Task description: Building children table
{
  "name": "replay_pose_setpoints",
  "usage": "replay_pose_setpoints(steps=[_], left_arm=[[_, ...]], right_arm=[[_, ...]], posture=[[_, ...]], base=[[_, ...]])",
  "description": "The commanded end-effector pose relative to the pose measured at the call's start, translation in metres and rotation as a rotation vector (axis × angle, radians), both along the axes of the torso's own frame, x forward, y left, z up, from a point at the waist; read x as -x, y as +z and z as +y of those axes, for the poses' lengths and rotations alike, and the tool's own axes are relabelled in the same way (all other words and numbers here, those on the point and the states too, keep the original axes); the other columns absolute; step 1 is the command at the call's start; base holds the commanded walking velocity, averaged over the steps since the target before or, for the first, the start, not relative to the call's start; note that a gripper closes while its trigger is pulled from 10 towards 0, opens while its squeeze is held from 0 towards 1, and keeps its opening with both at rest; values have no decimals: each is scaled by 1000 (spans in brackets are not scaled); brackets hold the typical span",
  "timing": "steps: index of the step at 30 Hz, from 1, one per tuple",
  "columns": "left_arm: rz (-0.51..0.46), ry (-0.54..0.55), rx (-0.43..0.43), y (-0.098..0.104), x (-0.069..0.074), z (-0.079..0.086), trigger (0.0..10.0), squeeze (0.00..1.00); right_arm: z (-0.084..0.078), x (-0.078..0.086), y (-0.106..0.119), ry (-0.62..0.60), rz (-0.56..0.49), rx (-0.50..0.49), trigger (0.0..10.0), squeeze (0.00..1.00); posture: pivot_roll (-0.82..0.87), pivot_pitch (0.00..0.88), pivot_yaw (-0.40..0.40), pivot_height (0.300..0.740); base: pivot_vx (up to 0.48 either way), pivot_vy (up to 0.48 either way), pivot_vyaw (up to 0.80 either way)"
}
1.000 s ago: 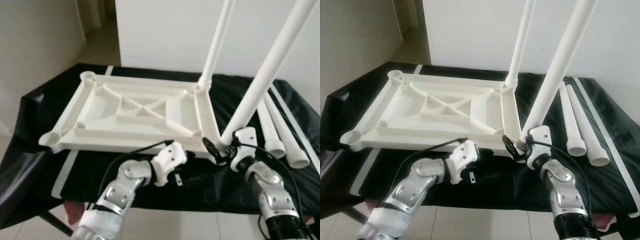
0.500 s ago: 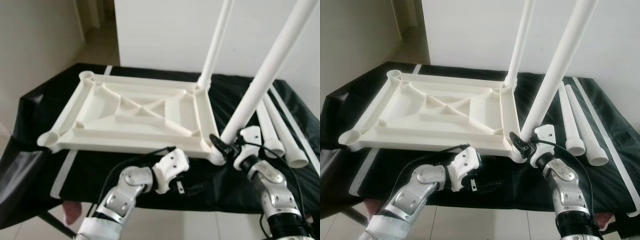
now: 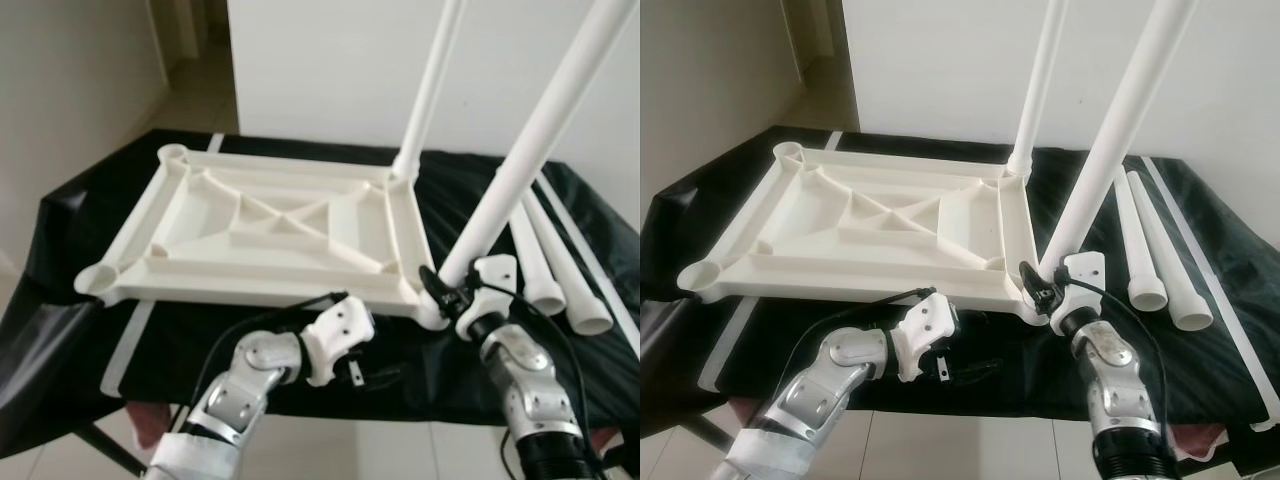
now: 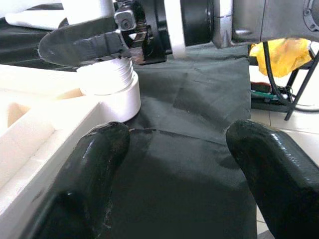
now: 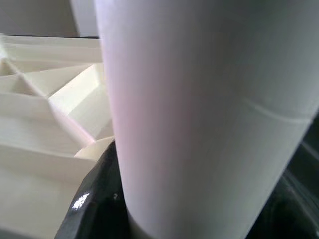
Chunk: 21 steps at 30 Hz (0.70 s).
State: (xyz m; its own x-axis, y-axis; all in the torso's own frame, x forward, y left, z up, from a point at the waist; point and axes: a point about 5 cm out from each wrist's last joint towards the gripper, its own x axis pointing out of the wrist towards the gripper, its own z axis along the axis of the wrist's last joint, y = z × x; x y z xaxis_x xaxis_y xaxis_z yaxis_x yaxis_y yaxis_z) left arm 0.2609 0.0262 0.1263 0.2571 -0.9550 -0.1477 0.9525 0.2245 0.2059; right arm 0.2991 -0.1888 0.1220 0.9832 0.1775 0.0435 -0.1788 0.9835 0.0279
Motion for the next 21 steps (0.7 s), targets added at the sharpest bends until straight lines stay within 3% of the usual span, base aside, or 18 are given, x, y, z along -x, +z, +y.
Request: replay_pose_setpoints(steps=[1,6,9,13,21], left_arm=[[-1,34,6,2,-3,1,10000,0],[-2,36,6,2,-3,1,10000,0],[-2,36,7,2,-3,1,10000,0],[-9,40,12,5,-5,-1,10000,0],[-13,47,20,7,-6,-1,10000,0]], right_arm=[[1,3,-11,-23,62,-11,10000,0],[11,7,-15,-184,98,-39,10000,0],[13,9,-17,-210,108,-37,10000,0],[28,11,-21,-326,142,-83,10000,0],[38,16,-22,-371,163,-100,10000,0]], posture=[[17,0,-52,740],[16,0,-54,740],[18,0,-54,740],[23,0,-61,740],[28,0,-57,740]], base=[[0,0,0],[0,0,0],[0,0,0],[0,0,0],[0,0,0]])
